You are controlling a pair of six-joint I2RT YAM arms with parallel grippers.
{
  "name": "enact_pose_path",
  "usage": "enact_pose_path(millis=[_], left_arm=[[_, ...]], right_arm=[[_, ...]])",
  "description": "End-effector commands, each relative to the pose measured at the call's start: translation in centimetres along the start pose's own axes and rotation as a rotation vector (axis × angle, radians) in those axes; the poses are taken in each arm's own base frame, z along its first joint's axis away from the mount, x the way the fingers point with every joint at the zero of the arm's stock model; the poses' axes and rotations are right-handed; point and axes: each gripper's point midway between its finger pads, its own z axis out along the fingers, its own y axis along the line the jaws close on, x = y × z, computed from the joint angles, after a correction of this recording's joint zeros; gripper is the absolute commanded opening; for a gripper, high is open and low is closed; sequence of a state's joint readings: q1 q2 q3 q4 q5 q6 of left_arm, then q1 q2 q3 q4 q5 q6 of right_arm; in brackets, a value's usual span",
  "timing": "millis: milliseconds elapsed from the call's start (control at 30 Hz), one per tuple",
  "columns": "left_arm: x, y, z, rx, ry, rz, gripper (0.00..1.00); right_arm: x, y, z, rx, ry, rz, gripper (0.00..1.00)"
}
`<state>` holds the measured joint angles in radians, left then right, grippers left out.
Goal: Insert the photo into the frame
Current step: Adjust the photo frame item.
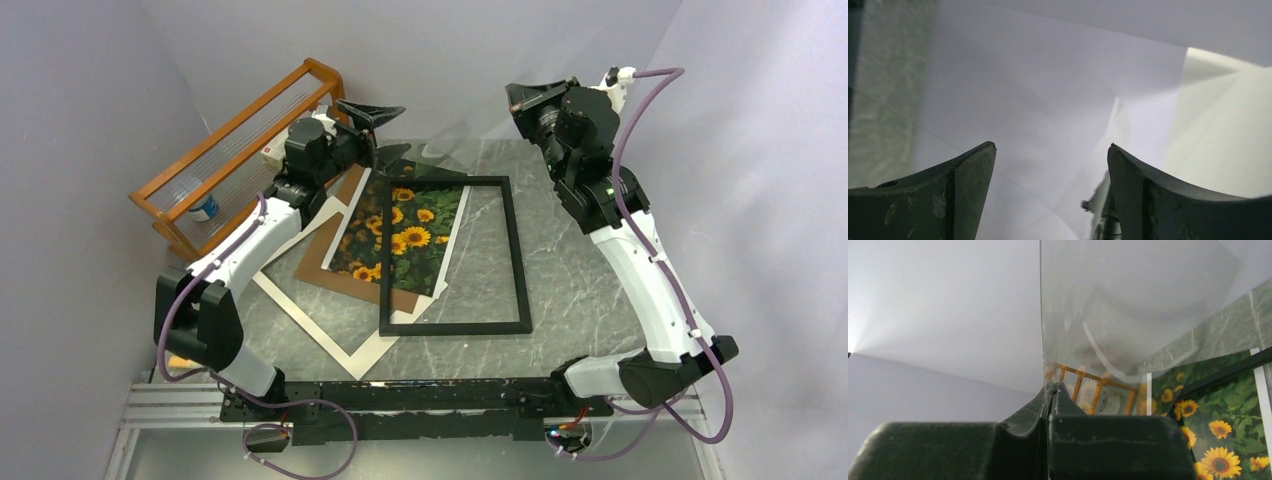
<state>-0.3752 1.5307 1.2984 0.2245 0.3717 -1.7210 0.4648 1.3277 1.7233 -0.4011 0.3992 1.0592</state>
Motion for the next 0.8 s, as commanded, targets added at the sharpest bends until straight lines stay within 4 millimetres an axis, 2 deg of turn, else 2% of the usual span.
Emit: enact_pose_path(millis=[0, 133, 267, 333, 600, 767], left_arm=[[1.7, -5.2, -0.4, 0.147, 0.09, -0.201, 0.86], [2.8, -5.0, -1.4, 0.096, 0.138, -0.252, 0.83], [2.4, -3.6, -2.4, 0.055, 0.091, -0.28, 0.82], [2.5, -3.6, -2.6, 0.044, 0.09, -0.277, 0.82], [3.2, -3.3, -2.9, -0.01, 0.113, -0.252, 0.82], [3.5, -3.4, -1.9, 0.006, 0.136, -0.287, 0.82]], right_arm=[[-1.2, 2.7, -0.2, -0.088, -0.027, 0.095, 0.0], [-0.7, 2.4, 0.2, -0.102, -0.026, 0.08, 0.0], [-0.3, 1.9, 0.8, -0.105, -0.031, 0.07, 0.0], [-0.1, 1.9, 1.1, -0.111, -0.035, 0.067, 0.0], [-0.4, 2.0, 1.9, -0.127, -0.074, 0.052, 0.0], [0.3, 2.8, 1.4, -0.181, -0.031, 0.085, 0.0]])
